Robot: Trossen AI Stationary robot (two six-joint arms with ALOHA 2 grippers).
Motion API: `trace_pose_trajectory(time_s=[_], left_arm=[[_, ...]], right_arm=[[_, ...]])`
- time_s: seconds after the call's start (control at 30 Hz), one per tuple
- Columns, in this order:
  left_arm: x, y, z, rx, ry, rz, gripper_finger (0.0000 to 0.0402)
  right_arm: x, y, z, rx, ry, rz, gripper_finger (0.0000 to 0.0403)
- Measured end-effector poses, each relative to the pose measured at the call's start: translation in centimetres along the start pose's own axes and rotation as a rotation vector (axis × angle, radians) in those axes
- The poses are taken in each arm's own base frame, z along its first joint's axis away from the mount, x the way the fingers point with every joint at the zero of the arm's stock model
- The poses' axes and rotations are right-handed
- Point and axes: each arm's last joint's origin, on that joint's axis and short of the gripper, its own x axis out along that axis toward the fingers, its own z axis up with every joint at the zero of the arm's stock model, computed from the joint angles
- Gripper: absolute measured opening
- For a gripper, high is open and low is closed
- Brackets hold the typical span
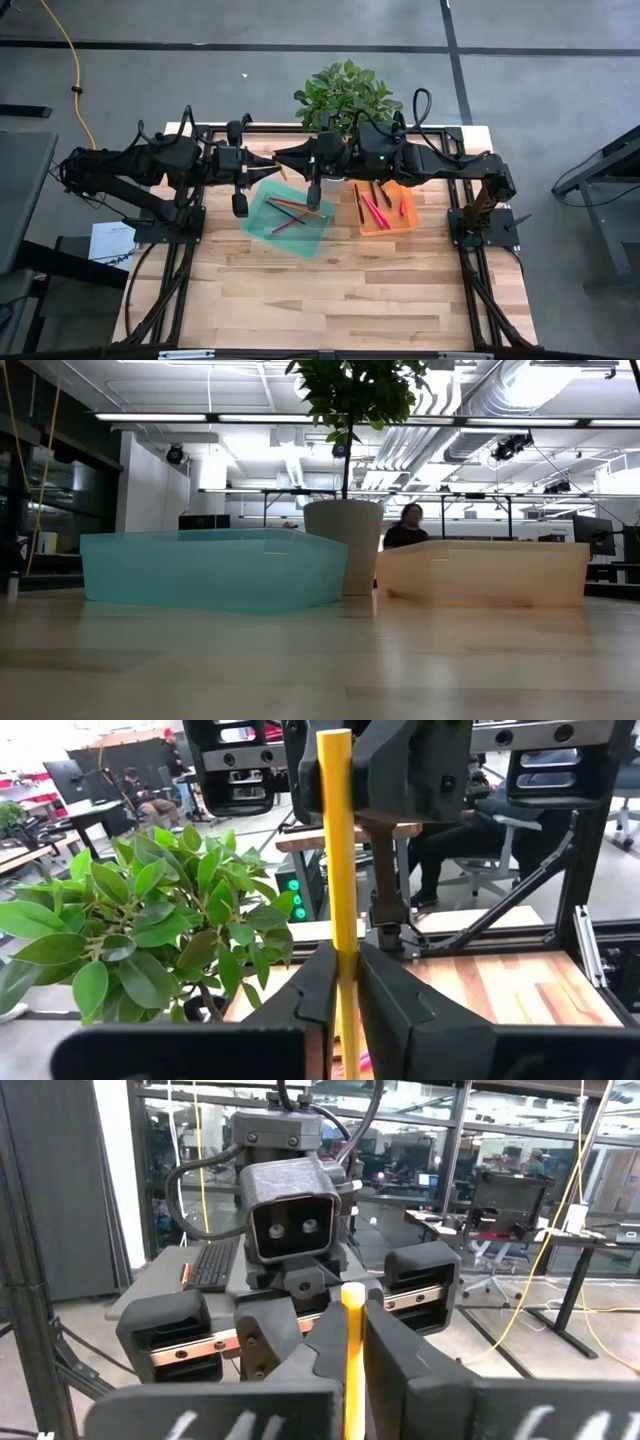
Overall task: Sort pens & pencils
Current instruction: Put the yellow pencil into the blue bin
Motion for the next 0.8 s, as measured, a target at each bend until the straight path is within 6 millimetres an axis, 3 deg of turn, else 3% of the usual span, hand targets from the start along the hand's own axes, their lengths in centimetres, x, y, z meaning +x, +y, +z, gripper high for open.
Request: trace_pose_trajectory(time_s=[0.17,0.4,0.57,0.8], left_arm=[[-0.02,0.04,0.05,-0.002,-0.004,0.007,0.0006],[-0.01,0.02,-0.02,0.001,0.003,0.006,0.0019],[-0.01,0.04,-0.02,0.001,0.004,0.013,0.0006],[-0.01,0.04,-0.14,0.005,0.016,0.019,0.0013]], right_arm=[[0.00,-0.01,0.07,0.001,-0.008,-0.001,0.0019],[0.00,-0.03,0.21,0.004,-0.022,-0.003,0.0065],[0.02,-0.16,0.27,0.007,-0.029,-0.007,0.0093],[-0.12,-0.29,0.81,-0.005,-0.051,-0.012,0.0113]])
